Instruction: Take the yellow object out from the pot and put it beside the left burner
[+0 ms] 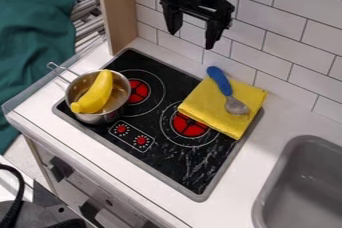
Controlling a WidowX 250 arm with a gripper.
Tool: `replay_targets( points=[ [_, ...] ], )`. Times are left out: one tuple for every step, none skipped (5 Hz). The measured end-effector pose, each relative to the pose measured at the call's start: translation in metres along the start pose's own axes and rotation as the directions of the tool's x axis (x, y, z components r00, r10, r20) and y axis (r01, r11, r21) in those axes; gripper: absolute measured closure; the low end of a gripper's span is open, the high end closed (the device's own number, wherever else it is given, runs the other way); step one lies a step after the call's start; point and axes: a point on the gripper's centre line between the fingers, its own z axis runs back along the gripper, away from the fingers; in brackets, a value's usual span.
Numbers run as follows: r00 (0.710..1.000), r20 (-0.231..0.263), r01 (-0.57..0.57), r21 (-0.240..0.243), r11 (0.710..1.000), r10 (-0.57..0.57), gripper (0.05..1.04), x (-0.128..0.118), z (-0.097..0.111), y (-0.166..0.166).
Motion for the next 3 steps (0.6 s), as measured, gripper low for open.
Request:
replay_targets(
  points=[
    [0.999, -0.052, -0.008, -0.002, 1.000, 0.008, 0.079, -0.012, -0.014, -0.001],
    [0.995, -0.061, -0.078, 0.019, 0.997, 0.079, 0.079, -0.041, -0.012, 0.012],
    [0.988, -0.052, -0.144, 0.038, 0.989, 0.146, 0.079, -0.063, -0.008, 0.031]
  ],
)
